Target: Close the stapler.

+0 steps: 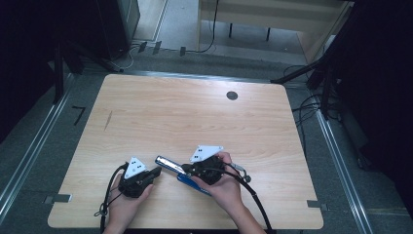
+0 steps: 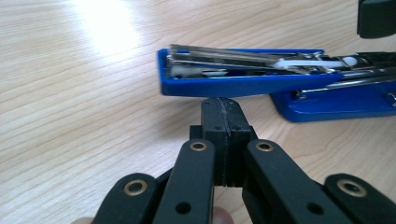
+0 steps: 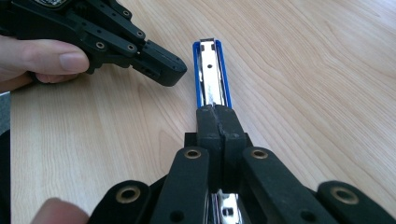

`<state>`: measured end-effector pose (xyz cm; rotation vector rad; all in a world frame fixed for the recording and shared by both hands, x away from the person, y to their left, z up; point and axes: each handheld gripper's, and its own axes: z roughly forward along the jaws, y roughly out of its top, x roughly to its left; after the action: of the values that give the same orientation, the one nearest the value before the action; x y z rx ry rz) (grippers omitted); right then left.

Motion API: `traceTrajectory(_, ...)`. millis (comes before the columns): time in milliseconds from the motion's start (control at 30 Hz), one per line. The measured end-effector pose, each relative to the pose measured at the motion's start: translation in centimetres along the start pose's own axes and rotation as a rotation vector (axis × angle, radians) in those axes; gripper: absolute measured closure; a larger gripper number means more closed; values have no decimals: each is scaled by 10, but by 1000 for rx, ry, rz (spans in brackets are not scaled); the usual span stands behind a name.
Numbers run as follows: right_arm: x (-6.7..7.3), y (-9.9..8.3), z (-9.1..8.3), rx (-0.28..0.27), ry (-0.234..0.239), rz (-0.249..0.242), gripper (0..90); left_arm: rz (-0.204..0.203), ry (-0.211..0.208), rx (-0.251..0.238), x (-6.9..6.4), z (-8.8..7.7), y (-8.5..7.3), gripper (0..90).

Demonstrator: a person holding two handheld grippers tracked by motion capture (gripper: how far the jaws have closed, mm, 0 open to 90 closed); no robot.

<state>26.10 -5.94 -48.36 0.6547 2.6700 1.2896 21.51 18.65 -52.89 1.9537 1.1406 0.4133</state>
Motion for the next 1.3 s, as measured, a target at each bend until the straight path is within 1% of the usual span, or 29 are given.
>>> traceTrajectory(100,0,3,4,4,0,0,900,-12,3,12,1,2,0,900)
traceTrajectory(167,-1,5,8,4,1,1,900,-11,10,24,1,4,1,900)
traceTrajectory(333,-3,5,18,29,-1,-2,900,-24,33,43,1,8,3,900)
traceTrajectory(500,-5,7,25,43,-7,-3,900,-18,41,55,-1,12,5,900)
traceTrajectory(700,-5,10,31,59,-13,-15,900,-27,33,39,0,12,6,900)
traceTrajectory(800,-5,10,34,54,-11,-13,900,-25,35,38,-1,12,6,900)
traceTrajectory(1000,-3,11,35,50,-8,-26,900,-28,41,26,-2,11,7,900)
traceTrajectory(1067,-2,11,35,49,-10,-27,900,-29,32,19,-2,11,7,900)
traceTrajectory(1133,-2,12,34,45,-8,-27,900,-20,32,14,-3,10,7,900)
traceTrajectory(1300,-2,12,32,40,-8,-29,900,-17,26,-12,-5,9,8,900)
